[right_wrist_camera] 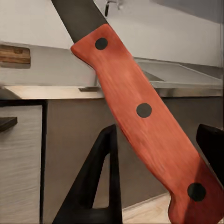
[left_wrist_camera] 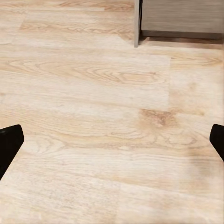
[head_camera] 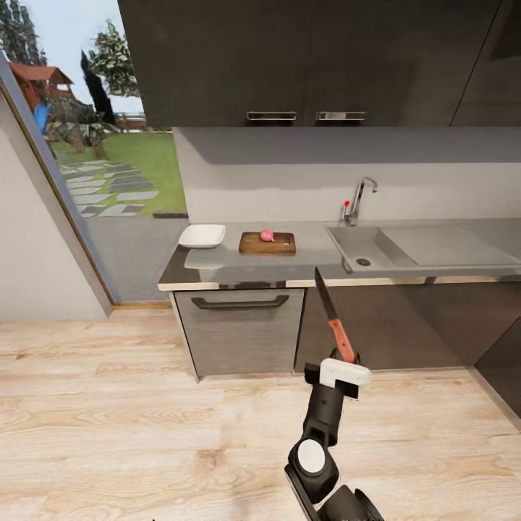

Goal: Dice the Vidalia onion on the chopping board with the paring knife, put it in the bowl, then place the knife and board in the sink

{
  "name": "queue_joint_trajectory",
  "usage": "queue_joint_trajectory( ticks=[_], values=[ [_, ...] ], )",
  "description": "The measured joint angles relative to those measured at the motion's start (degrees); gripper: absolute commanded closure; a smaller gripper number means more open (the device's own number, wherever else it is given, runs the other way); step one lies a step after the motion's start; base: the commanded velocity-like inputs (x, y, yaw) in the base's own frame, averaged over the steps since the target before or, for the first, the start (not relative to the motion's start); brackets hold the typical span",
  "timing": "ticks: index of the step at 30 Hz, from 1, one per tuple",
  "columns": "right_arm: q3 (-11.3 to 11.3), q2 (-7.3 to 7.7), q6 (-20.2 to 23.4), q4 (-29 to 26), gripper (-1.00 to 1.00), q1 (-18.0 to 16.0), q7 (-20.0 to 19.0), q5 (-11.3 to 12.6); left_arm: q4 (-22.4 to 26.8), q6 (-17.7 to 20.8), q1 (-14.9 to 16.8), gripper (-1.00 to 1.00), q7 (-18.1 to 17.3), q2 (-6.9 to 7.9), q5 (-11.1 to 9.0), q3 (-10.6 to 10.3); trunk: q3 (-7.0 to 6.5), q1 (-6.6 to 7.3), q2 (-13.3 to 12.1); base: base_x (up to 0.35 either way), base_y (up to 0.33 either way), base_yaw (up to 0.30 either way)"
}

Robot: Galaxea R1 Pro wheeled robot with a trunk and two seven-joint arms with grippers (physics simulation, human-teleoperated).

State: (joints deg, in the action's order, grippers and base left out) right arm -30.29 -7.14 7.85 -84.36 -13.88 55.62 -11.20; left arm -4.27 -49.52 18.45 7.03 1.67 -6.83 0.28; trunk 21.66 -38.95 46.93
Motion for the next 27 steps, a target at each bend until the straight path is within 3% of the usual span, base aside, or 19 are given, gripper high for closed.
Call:
queue_joint_trajectory(
  ticks=[4, 7, 11, 12, 15, 18, 19, 20, 24, 27],
  values=[
    [0.01, -2.80, 3.73, -1.42, 1.00, -1.33, 0.00, -3.76, 0.00, 0.00, 0.02, -1.00, 0.00, 0.00, 0.01, 0.00, 0.00, 0.00, 0.00, 0.000, 0.000, 0.000],
    [0.01, -2.85, 7.76, -1.93, 1.00, -4.60, -0.03, -5.44, 0.00, 0.00, 0.00, -1.00, 0.00, -0.01, 0.01, 0.00, 0.00, 0.00, 0.00, 0.000, 0.000, 0.000],
    [0.01, -2.85, 13.65, -1.96, 1.00, -9.31, -0.19, -5.98, 0.00, 0.00, 0.00, -1.00, 0.00, 0.00, 0.00, 0.00, 0.00, 0.00, 0.00, 0.028, -0.039, 0.000],
    [0.00, -2.86, 16.33, -1.97, 1.00, -11.95, -0.28, -6.31, 0.00, 0.01, -0.01, -1.00, -0.02, 0.00, -0.06, 0.04, -0.01, 0.02, 0.01, 0.134, -0.178, 0.000],
    [0.01, -2.86, 17.88, -1.93, 1.00, -13.78, -0.29, -8.60, 0.01, 0.07, 0.00, -1.00, -0.02, 0.00, 0.00, 0.00, 0.00, 0.02, 0.00, 0.162, -0.213, 0.000],
    [-0.09, -2.86, 20.20, -1.88, 1.00, -14.36, -0.31, -14.48, 0.01, 0.82, 0.00, -1.00, -0.06, 0.00, 0.00, 0.00, 0.00, 0.02, 0.00, 0.196, -0.236, 0.000],
    [-0.24, -2.86, 22.30, -1.60, 1.00, -14.52, -0.82, -19.08, 0.01, 1.78, 0.00, -1.00, -0.08, 0.00, 0.00, 0.01, 0.00, 0.02, 0.01, 0.213, -0.244, 0.000],
    [-0.28, -2.86, 23.04, -1.47, 1.00, -14.56, -1.52, -20.67, 0.01, 2.19, 0.00, -1.00, -0.09, 0.00, 0.03, 0.02, 0.00, 0.02, 0.00, 0.216, -0.245, 0.000],
    [-0.34, -2.86, 24.83, -1.20, 1.00, -14.63, -6.16, -23.13, 0.08, 2.78, 0.00, -1.00, -0.09, 0.00, 0.03, 0.07, 0.00, 0.02, 0.00, 0.221, -0.246, 0.000],
    [-0.41, -2.86, 26.65, 1.59, 1.00, -14.65, -7.54, -25.45, 0.09, 2.90, 0.00, -1.00, -0.06, 0.00, 0.03, 0.08, 0.00, 0.02, 0.00, 0.225, -0.247, 0.000]
  ],
)
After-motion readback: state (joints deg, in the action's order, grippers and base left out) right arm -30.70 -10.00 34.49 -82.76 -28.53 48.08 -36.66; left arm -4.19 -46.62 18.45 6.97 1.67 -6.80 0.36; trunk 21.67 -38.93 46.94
